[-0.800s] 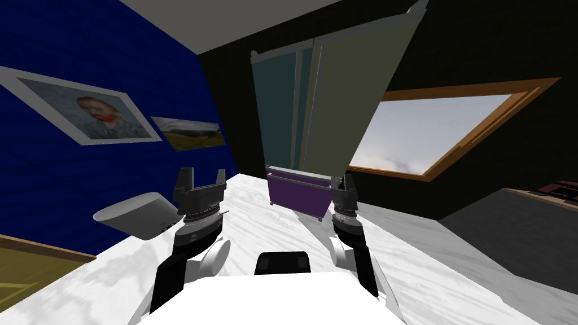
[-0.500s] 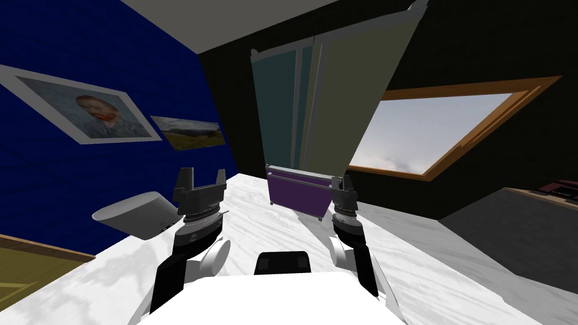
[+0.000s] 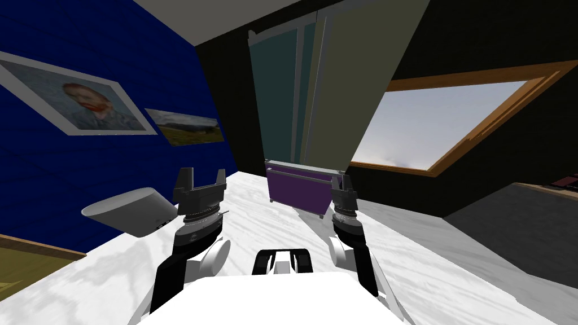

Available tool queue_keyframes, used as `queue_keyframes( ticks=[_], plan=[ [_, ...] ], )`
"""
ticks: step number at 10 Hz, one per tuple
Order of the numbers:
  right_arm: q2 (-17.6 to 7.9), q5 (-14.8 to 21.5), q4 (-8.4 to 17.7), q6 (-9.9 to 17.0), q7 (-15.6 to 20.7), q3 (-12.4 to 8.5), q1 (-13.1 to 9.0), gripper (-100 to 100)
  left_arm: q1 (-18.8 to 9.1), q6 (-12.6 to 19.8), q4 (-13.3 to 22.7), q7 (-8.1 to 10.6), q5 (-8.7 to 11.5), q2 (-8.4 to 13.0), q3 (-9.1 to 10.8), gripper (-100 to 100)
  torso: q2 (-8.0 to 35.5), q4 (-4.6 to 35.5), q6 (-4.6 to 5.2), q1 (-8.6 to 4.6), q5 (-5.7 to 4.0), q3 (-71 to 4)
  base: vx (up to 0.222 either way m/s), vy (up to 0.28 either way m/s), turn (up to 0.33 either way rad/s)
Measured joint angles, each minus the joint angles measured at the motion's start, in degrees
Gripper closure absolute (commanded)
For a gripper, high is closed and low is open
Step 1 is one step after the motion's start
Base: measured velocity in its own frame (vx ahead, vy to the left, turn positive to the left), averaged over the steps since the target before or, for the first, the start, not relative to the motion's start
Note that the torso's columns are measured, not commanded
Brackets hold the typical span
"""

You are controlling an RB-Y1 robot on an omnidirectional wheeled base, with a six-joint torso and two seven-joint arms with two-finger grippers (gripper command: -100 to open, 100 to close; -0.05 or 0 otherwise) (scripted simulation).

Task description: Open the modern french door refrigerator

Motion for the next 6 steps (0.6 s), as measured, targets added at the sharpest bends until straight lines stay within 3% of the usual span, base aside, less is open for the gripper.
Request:
queue_keyframes(
  ticks=[1, 2, 3, 6],
  plan=[
    [0.00, 0.00, 0.00, 0.00, 0.00, 0.00, 0.00, 0, 0.00, 0.00, 0.00, 0.00, 0.00, 0.00, 0.00, 0, 4.23, 4.23, 0.00, 0.00, 0.00, -8.46, 0.000, 0.000, 0.000],
    [0.00, 0.00, 0.00, 0.00, 0.00, 0.00, 0.00, -100, 0.00, 0.00, 0.00, 0.00, 0.00, 0.00, 0.00, 0, 8.46, 8.46, 0.00, 0.00, 0.00, -16.92, 0.033, 0.053, 0.072],
    [-1.53, 1.31, 0.77, 1.25, -0.13, -0.25, -0.05, -100, 0.00, 0.00, 0.02, 0.00, 0.00, 0.00, -0.01, 0, 10.31, 10.33, -0.02, 0.16, 0.04, -20.91, 0.036, 0.062, 0.052],
    [-4.24, 5.20, 2.91, 5.52, -0.11, -0.24, -0.42, -100, 0.01, 0.00, 0.02, 0.00, 0.00, -0.01, -0.01, 0, 11.04, 11.10, -0.01, 0.12, 0.03, -22.33, 0.040, 0.078, 0.059]
  ],
)
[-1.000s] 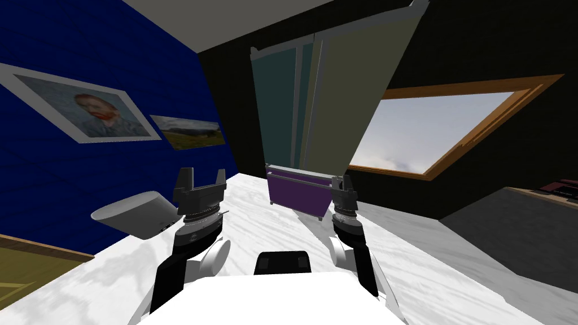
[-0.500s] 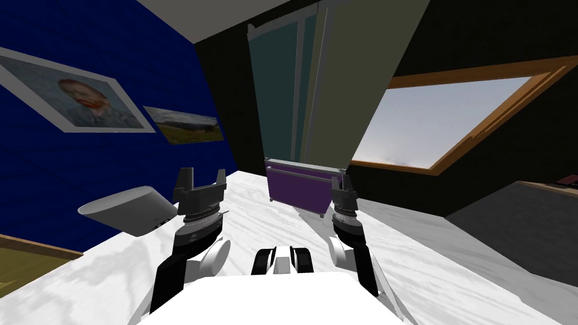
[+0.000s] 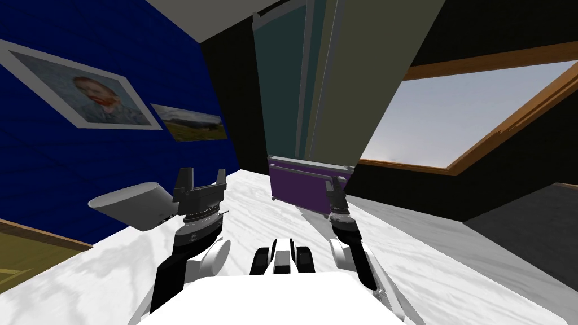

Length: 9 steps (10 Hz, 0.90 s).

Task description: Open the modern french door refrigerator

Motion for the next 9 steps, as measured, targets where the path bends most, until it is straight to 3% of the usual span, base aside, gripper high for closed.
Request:
queue_keyframes(
  ticks=[4, 7, 9],
  plan=[
    [-3.18, 4.78, 2.58, 5.99, -0.57, -0.91, -0.39, -100, 0.00, 0.00, 0.00, 0.00, 0.00, 0.00, 0.00, 0, 0.07, 0.04, 0.01, -0.11, -0.03, 0.02, 0.040, 0.065, 0.065],
    [-3.96, 9.10, 5.79, 9.94, -0.25, -0.76, -0.42, -100, 0.00, 0.00, 0.00, 0.00, 0.00, 0.00, 0.00, 0, 0.08, 0.03, 0.03, -0.12, -0.02, 0.02, 0.041, 0.062, 0.046],
    [-5.39, 10.91, 6.19, 12.19, -0.78, -1.24, -0.10, -100, 0.00, 0.00, 0.00, 0.00, 0.00, 0.00, 0.00, 0, 0.08, 0.04, 0.00, -0.08, -0.02, 0.03, 0.050, 0.076, 0.087]
  ],
)
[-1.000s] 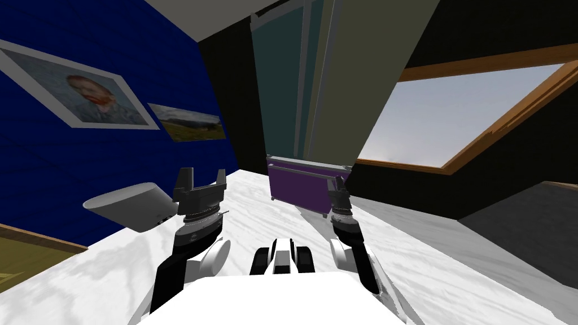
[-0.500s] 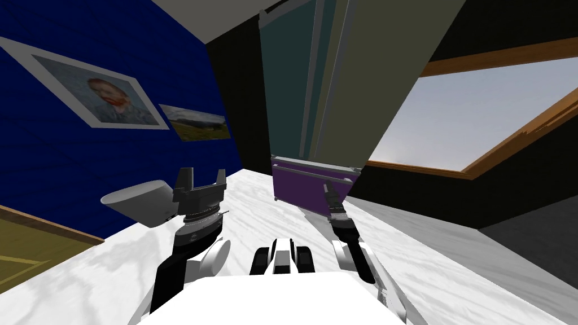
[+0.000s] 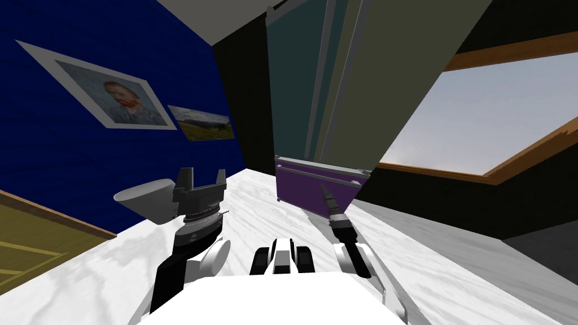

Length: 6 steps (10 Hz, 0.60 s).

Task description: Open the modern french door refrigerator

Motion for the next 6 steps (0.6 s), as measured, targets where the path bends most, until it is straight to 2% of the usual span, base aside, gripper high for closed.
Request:
queue_keyframes(
  ticks=[1, 2, 4, 6],
  plan=[
    [-0.36, 1.44, 0.64, 2.12, -0.18, 0.03, -0.78, -100, 0.00, 0.00, 0.00, 0.00, 0.00, 0.00, 0.00, 0, -0.04, -0.02, 0.01, 0.01, 0.01, -0.03, 0.059, 0.091, 0.117],
    [-0.30, 3.17, 2.95, 3.36, 0.13, -0.02, -1.08, -100, 0.00, 0.00, 0.00, 0.00, 0.00, 0.00, 0.00, 0, -0.06, -0.03, 0.00, 0.04, 0.01, -0.04, 0.062, 0.083, 0.071],
    [-0.75, 5.75, 3.74, 6.23, 0.16, -0.02, -1.06, -100, 0.00, 0.00, 0.00, 0.00, 0.00, 0.00, 0.01, 0, 0.08, 0.01, 0.03, -0.17, -0.03, 0.03, 0.042, 0.062, 0.056],
    [-1.79, 9.00, 5.90, 10.01, -0.08, -0.13, -2.05, -100, 0.00, 0.00, 0.00, 0.00, 0.00, 0.00, 0.00, 0, -0.03, -0.01, 0.02, 0.01, 0.02, -0.03, 0.050, 0.060, 0.041]
  ],
)
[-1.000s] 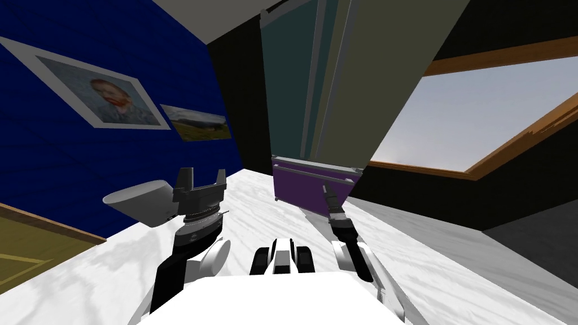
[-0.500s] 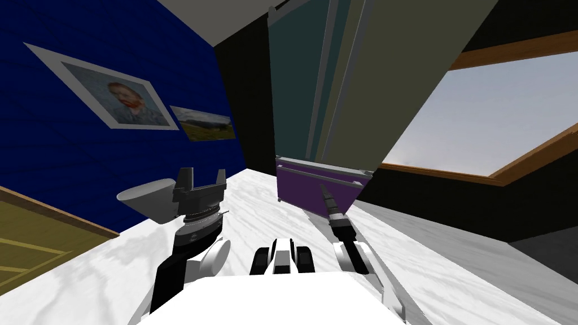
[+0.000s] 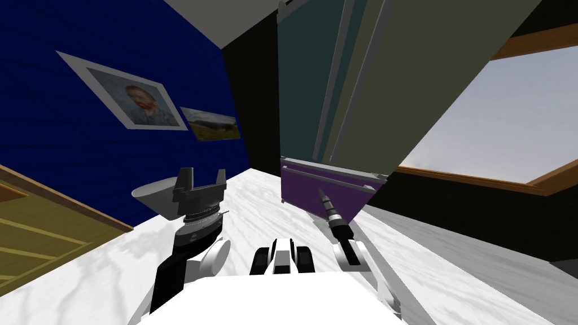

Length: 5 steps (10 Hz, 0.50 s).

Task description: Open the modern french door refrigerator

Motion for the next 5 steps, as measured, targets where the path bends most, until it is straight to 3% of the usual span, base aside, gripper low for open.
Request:
queue_keyframes(
  ticks=[5],
  plan=[
    [-0.83, 6.71, 3.55, 7.67, -0.02, 0.12, -0.04, -100, 0.00, 0.00, 0.00, 0.00, 0.00, 0.00, 0.00, 0, 0.03, 0.01, -0.03, 0.02, -0.02, 0.03, 0.059, 0.062, 0.088]
  ],
)
